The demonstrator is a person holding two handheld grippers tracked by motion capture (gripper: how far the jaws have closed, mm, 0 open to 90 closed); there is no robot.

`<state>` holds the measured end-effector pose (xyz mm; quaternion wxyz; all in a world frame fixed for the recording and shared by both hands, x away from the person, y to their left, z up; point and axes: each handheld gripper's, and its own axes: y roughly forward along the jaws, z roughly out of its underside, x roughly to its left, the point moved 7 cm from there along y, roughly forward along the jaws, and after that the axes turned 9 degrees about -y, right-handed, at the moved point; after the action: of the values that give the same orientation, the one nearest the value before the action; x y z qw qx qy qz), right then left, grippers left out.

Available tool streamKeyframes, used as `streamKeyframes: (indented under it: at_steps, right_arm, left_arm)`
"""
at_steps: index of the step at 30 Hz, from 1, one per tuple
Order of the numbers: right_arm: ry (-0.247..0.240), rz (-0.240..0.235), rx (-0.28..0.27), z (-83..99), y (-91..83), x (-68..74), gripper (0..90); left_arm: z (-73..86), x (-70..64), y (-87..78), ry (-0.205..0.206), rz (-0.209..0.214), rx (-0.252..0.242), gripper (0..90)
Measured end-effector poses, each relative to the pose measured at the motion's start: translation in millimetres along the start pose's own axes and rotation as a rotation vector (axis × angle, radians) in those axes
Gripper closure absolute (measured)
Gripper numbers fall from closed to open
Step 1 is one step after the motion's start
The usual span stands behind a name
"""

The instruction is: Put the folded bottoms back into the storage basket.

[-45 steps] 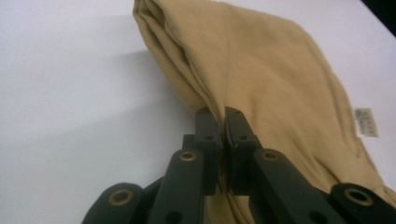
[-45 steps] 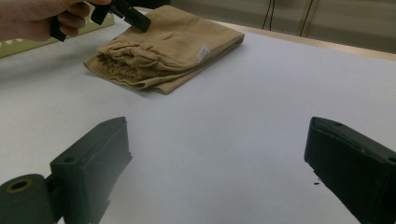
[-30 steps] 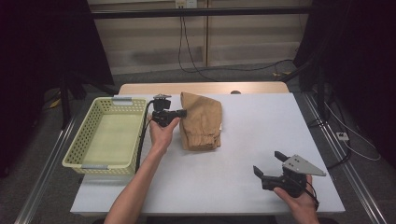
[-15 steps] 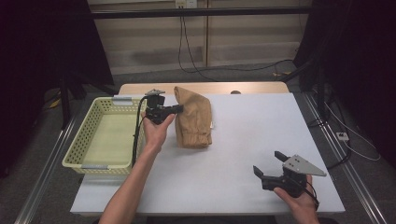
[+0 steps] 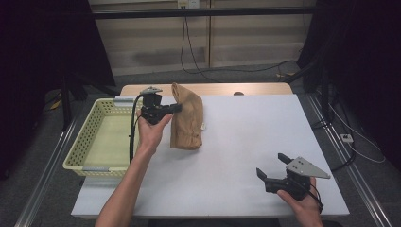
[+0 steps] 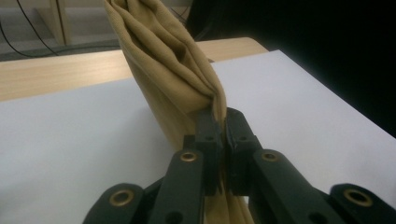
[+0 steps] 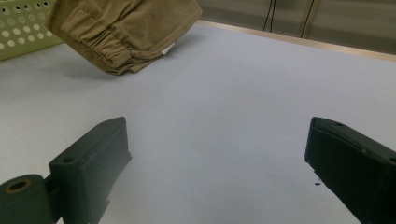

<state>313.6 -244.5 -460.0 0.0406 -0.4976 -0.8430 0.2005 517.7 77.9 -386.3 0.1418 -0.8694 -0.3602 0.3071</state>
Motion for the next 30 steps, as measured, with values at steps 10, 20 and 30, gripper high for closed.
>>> streamKeyframes:
  at_steps: [10, 20, 30]
  right_arm:
    - [0.003, 0.000, -0.003, -0.3, -1.0, 0.2, 6.1]
    - [0.000, -0.001, -0.003, -0.5, -1.3, 1.0, 5.9]
    - [-0.003, -0.004, -0.009, -1.0, -1.7, 1.3, 5.0]
  left_arm:
    - [-5.5, -2.8, -15.3, 0.046, -0.012, 0.019, 86.2]
    - [-11.4, -9.8, -27.3, 0.084, -0.014, 0.008, 86.2]
    - [-15.1, -17.5, -39.2, 0.112, -0.018, -0.008, 86.2]
